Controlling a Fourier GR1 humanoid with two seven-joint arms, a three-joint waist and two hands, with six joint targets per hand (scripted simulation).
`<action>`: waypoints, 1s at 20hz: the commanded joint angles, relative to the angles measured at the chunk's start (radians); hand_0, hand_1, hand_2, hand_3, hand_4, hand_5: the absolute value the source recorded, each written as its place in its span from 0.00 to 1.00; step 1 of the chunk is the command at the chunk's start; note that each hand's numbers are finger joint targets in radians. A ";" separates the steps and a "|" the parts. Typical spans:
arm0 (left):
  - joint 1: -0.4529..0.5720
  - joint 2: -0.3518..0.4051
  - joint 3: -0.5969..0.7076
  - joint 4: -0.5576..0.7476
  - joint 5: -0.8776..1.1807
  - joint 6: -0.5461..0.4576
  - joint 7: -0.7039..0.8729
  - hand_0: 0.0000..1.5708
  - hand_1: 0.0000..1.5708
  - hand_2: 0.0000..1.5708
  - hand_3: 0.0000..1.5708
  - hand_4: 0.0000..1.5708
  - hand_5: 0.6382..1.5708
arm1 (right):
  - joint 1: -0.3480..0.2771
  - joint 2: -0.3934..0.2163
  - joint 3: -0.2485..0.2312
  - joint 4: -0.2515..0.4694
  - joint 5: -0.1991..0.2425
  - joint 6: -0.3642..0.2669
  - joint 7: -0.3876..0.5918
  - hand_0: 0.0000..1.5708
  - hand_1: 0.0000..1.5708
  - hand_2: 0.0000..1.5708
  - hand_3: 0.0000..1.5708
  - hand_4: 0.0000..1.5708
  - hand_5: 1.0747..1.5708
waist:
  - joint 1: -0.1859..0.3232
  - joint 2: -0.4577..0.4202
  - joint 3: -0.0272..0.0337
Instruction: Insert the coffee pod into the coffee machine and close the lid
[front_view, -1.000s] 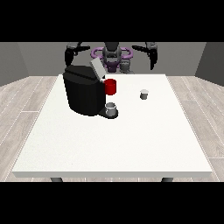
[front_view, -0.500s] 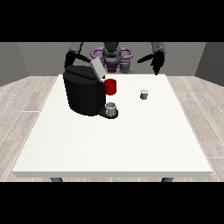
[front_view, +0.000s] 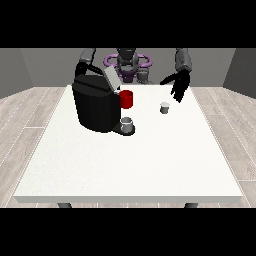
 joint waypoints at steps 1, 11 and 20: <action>-0.101 0.041 0.006 0.112 -0.043 -0.037 0.003 0.00 0.00 0.00 0.00 0.00 1.00 | -0.046 0.021 0.028 0.008 0.036 -0.026 0.031 0.00 0.00 0.00 0.00 0.00 1.00 | -0.022 0.050 -0.0001; -0.185 -0.030 -0.038 0.270 -0.201 0.068 -0.060 0.17 0.17 0.37 0.16 0.00 1.00 | -0.091 0.016 -0.036 0.148 -0.012 -0.027 0.001 0.00 0.00 0.00 0.00 0.00 1.00 | 0.019 0.061 0.0003; -0.212 -0.004 -0.061 0.427 -0.362 0.234 -0.204 0.66 0.66 0.70 0.58 0.29 1.00 | -0.087 -0.001 0.017 0.104 0.012 0.005 0.047 0.00 0.00 0.00 0.00 0.00 1.00 | -0.016 0.076 -0.0003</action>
